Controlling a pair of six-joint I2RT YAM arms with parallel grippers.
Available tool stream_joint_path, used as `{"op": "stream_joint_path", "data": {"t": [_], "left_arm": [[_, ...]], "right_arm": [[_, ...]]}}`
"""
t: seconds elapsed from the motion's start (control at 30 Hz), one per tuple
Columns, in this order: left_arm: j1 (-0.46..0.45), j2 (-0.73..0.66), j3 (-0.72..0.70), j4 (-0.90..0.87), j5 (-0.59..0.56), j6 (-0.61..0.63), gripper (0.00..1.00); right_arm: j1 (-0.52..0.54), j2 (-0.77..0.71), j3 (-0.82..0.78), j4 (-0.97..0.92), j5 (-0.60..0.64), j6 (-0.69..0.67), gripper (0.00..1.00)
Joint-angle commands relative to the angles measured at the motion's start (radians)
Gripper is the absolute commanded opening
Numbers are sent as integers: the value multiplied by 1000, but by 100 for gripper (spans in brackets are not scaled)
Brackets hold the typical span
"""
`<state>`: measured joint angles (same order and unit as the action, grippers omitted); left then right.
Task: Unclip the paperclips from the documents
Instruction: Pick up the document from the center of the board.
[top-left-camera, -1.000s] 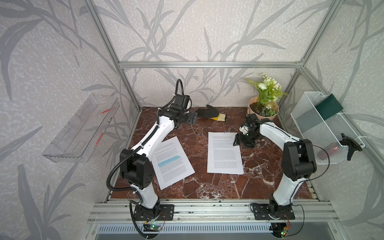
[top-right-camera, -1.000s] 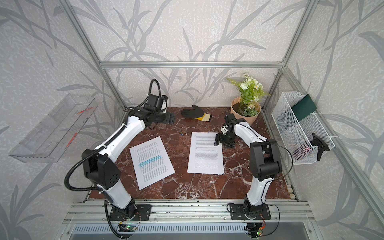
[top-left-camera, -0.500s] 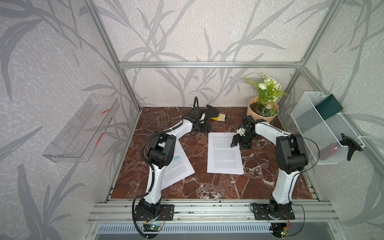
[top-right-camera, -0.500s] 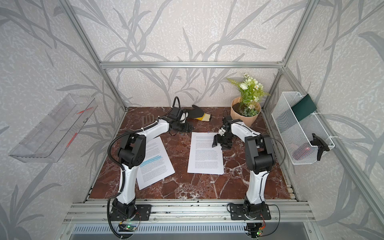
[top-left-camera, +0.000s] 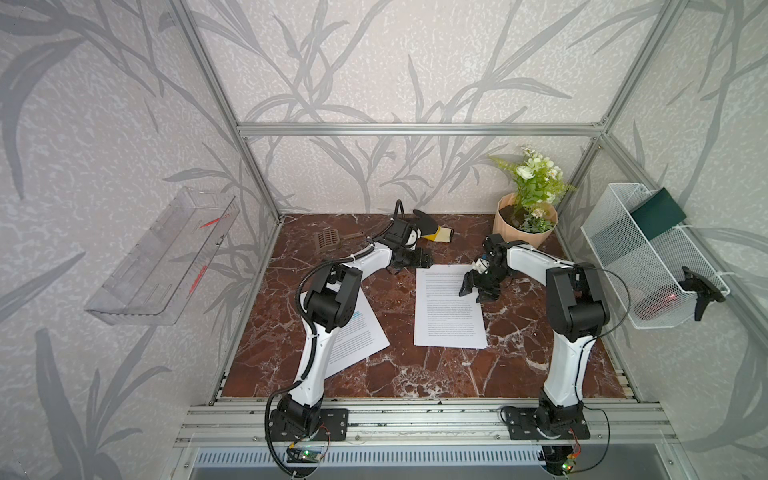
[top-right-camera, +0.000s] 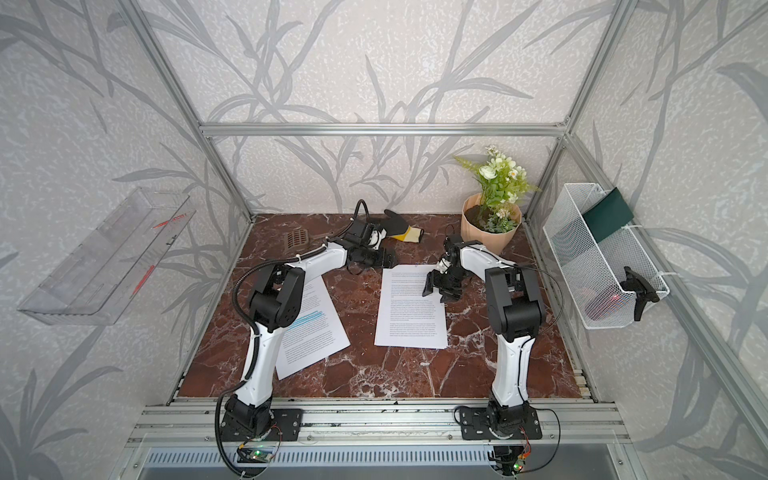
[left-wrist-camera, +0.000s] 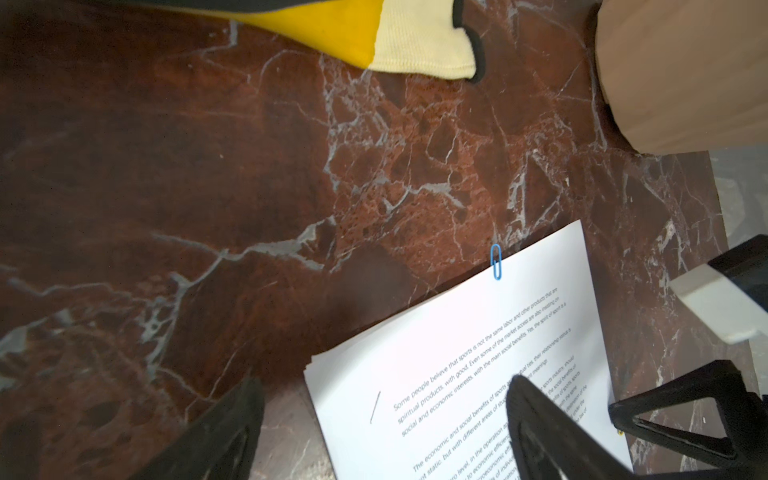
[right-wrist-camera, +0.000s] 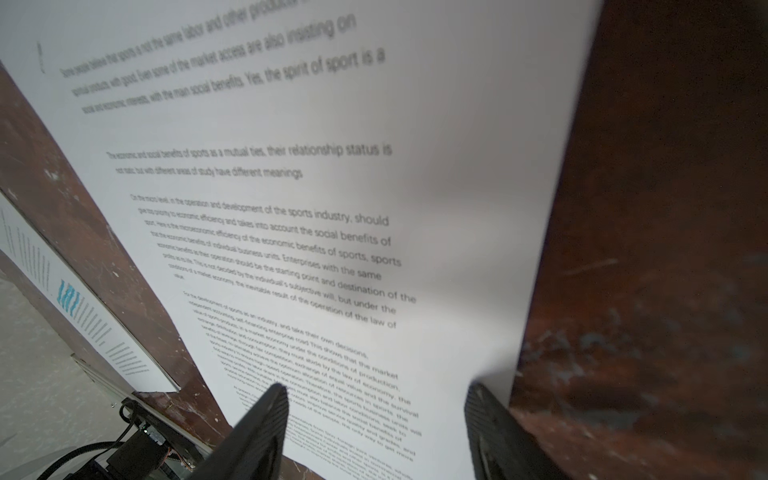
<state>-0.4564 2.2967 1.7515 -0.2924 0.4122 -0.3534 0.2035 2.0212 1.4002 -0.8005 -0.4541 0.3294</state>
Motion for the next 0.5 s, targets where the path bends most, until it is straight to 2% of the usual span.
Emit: {"op": "stream_joint_path", "data": {"t": [0.0,0.13,0.3,0.47], "left_arm": [[-2,8,-7,18,9,-9,92],[-4,17,-2,13,19,4,92],[-5,26,1,12,111,-37,92],[-2,-11,-21,-37,154,-36,91]], "right_arm": [[-1,31,-1,15,-7,3,69],[-1,36,0,14,-8,4,69],[-1,37,0,12,-3,4,69],[-1,33,-6,12,2,6,69]]}}
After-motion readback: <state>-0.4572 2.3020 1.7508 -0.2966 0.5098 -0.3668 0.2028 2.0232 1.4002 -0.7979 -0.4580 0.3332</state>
